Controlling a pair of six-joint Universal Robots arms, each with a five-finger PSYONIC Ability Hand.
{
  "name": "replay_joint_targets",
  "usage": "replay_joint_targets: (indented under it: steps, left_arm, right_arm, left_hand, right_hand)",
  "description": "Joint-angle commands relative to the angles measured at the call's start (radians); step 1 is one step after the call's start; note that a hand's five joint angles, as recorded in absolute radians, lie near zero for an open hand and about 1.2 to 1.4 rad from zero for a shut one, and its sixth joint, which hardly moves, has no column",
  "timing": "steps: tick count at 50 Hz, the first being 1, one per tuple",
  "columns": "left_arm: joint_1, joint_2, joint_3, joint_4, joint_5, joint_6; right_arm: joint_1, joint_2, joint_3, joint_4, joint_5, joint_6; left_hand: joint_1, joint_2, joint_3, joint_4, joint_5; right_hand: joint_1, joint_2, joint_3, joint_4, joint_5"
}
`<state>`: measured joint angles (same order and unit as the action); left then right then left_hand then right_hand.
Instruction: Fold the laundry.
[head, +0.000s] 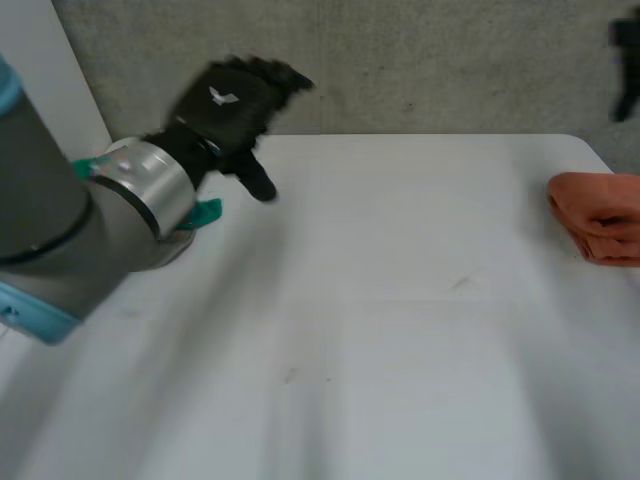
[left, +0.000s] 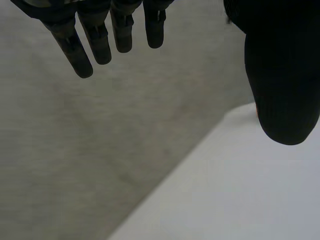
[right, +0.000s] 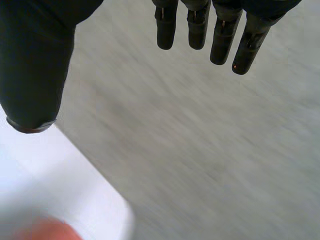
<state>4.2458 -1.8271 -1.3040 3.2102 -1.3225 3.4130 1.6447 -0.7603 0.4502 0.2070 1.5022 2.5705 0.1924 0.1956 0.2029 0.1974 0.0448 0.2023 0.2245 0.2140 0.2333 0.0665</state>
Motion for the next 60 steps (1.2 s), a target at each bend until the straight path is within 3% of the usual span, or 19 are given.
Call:
replay_joint_targets:
  steps: [1,5,7,11,23,26,29,30,35,42,49,50,53,54,56,57,58,59,60]
  left_arm:
    - [0.215,-0.012,0.022,0.004,0.015,0.012]
    - [0.337,-0.076,0.048,-0.018,0.103,0.026]
    - [0.403,-0.142,0.075,-0.032,0.167,0.040]
    - [0.474,-0.259,0.133,-0.056,0.210,0.102]
    - [0.542,-0.596,0.294,-0.058,0.175,0.425]
    - [0.542,-0.639,0.319,-0.059,0.152,0.442]
    - [0.528,-0.653,0.315,-0.067,0.132,0.451]
    - [0.520,-0.649,0.309,-0.064,0.126,0.451]
    - [0.439,-0.513,0.243,0.031,0.054,0.404]
    - [0.304,-0.113,-0.004,0.269,-0.001,0.096]
    - [0.126,0.048,-0.184,0.189,0.005,-0.037]
    - [0.052,0.054,-0.216,0.156,0.006,-0.050]
    - [-0.070,0.042,-0.254,0.106,0.006,-0.077]
    - [-0.151,0.036,-0.271,0.090,0.005,-0.084]
    - [-0.205,0.013,-0.279,0.070,-0.001,-0.084]
    - [-0.220,-0.006,-0.278,0.059,-0.003,-0.086]
    - [-0.233,-0.052,-0.271,0.041,-0.006,-0.083]
    - [-0.237,-0.069,-0.270,0.031,-0.006,-0.081]
    - [-0.239,-0.081,-0.267,0.024,-0.007,-0.083]
  right_arm:
    - [0.173,-0.161,0.367,-0.011,-0.216,0.126]
    - [0.270,-0.243,0.588,-0.050,-0.290,0.117]
    - [0.312,-0.269,0.700,-0.092,-0.292,0.106]
    - [0.380,-0.296,0.850,-0.144,-0.290,0.065]
    - [0.394,-0.362,1.127,-0.207,-0.263,-0.064]
    - [0.394,-0.373,1.170,-0.236,-0.261,-0.064]
    - [0.394,-0.376,1.190,-0.251,-0.260,-0.066]
    - [0.391,-0.376,1.194,-0.258,-0.255,-0.066]
    - [0.339,-0.407,1.193,-0.261,-0.212,-0.061]
    - [0.293,-0.482,1.180,-0.259,-0.174,-0.035]
    - [0.256,-0.547,1.180,-0.259,-0.174,0.039]
    - [0.241,-0.557,1.179,-0.261,-0.174,0.071]
    - [0.216,-0.573,1.173,-0.261,-0.174,0.108]
    - [0.202,-0.580,1.167,-0.259,-0.174,0.123]
    - [0.192,-0.583,1.162,-0.258,-0.172,0.129]
    - [0.188,-0.583,1.161,-0.258,-0.172,0.129]
    - [0.185,-0.583,1.159,-0.258,-0.169,0.129]
    - [0.184,-0.583,1.159,-0.256,-0.169,0.129]
    - [0.184,-0.583,1.159,-0.256,-0.169,0.129]
  left_hand:
    - [-0.002,-0.006,-0.013,-0.007,-0.029]
    - [0.003,0.000,-0.007,-0.002,-0.023]
    - [0.004,0.000,-0.007,-0.002,-0.023]
    - [0.006,0.003,-0.004,0.001,-0.021]
    - [0.027,0.024,0.016,0.022,0.000]
    - [0.232,0.228,0.221,0.227,0.205]
    - [1.200,1.197,1.190,1.195,1.173]
    - [1.204,1.201,1.193,1.199,1.177]
    - [1.204,1.201,1.193,1.199,1.177]
    - [1.204,1.201,1.193,1.199,1.177]
    - [1.204,1.201,1.193,1.199,1.177]
    - [1.204,1.201,1.193,1.199,1.177]
    - [1.204,1.201,1.193,1.199,1.177]
    - [1.204,1.201,1.193,1.199,1.177]
    - [1.169,1.166,1.159,1.164,1.142]
    - [0.873,0.869,0.862,0.868,0.846]
    - [0.163,0.160,0.153,0.158,0.136]
    - [-0.018,-0.021,-0.028,-0.023,-0.045]
    - [-0.018,-0.021,-0.028,-0.023,-0.045]
  right_hand:
    - [-0.028,-0.050,-0.040,-0.059,-0.066]
    - [-0.028,-0.050,-0.040,-0.059,-0.066]
    - [-0.028,-0.050,-0.040,-0.059,-0.066]
    - [-0.028,-0.050,-0.040,-0.059,-0.066]
    - [-0.028,-0.050,-0.040,-0.059,-0.066]
    - [-0.028,-0.050,-0.040,-0.059,-0.066]
    - [-0.028,-0.050,-0.040,-0.059,-0.066]
    - [-0.028,-0.050,-0.040,-0.059,-0.066]
    - [-0.028,-0.050,-0.040,-0.059,-0.066]
    - [-0.028,-0.050,-0.040,-0.059,-0.066]
    - [-0.028,-0.050,-0.040,-0.059,-0.066]
    - [-0.028,-0.050,-0.040,-0.059,-0.066]
    - [-0.028,-0.050,-0.040,-0.059,-0.066]
    - [-0.028,-0.050,-0.040,-0.059,-0.066]
    - [-0.028,-0.050,-0.040,-0.059,-0.066]
    - [-0.028,-0.050,-0.040,-0.059,-0.066]
    - [-0.028,-0.050,-0.040,-0.059,-0.066]
    - [-0.028,-0.050,-0.040,-0.059,-0.066]
    - [-0.028,-0.050,-0.040,-0.059,-0.066]
